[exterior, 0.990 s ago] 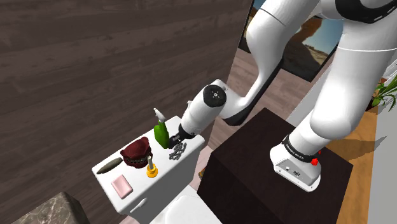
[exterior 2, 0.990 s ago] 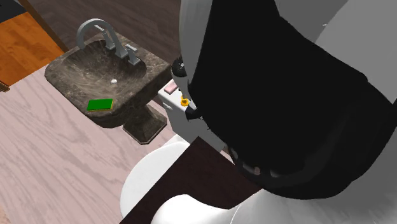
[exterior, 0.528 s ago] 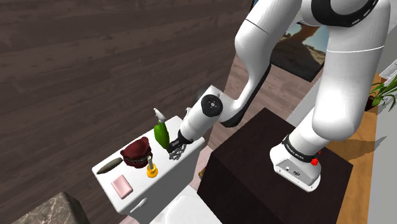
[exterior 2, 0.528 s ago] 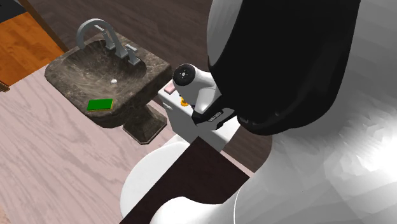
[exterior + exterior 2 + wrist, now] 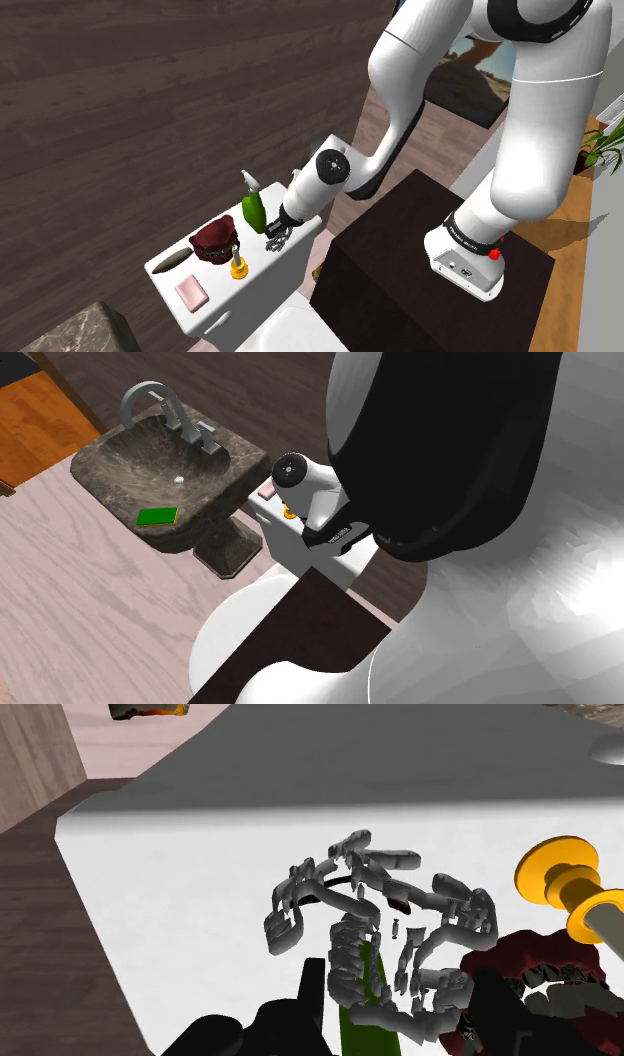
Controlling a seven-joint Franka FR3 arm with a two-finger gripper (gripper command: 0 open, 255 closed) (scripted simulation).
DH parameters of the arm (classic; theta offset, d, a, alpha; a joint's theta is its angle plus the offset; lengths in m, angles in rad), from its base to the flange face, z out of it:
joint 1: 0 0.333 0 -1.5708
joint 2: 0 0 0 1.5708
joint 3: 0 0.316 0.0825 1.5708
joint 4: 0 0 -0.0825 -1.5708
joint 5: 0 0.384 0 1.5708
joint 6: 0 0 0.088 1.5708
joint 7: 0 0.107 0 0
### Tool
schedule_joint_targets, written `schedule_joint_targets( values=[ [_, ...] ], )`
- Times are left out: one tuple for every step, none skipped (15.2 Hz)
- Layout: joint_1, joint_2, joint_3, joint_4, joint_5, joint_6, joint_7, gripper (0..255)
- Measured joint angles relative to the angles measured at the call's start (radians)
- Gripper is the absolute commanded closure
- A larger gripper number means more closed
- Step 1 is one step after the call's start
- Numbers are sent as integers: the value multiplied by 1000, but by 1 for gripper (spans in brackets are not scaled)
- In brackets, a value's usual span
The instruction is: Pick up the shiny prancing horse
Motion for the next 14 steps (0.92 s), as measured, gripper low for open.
schedule_joint_targets(
  values=[
    [0, -1, 0, -1, 1, 0, -1, 255],
    [-1, -1, 1, -1, 2, 0, -2, 255],
    [-4, -9, 5, -6, 15, 1, -11, 255],
    [-11, -23, 12, -14, 34, 4, -27, 255],
    [-16, -35, 20, -20, 55, 6, -44, 255],
    [-22, -49, 28, -28, 75, 8, -59, 255],
    [-32, -69, 39, -41, 102, 13, -80, 255],
    [-41, -83, 49, -46, 131, 14, -105, 255],
    [-51, -102, 64, -54, 167, 15, -133, 255],
    [-64, -120, 76, -63, 199, 19, -162, 255],
    [-74, -136, 92, -67, 236, 18, -192, 255],
    [-85, -152, 103, -78, 261, 22, -211, 255],
    [-99, -171, 118, -87, 294, 26, -239, 255],
    [-109, -185, 135, -91, 331, 24, -268, 255]
  ],
)
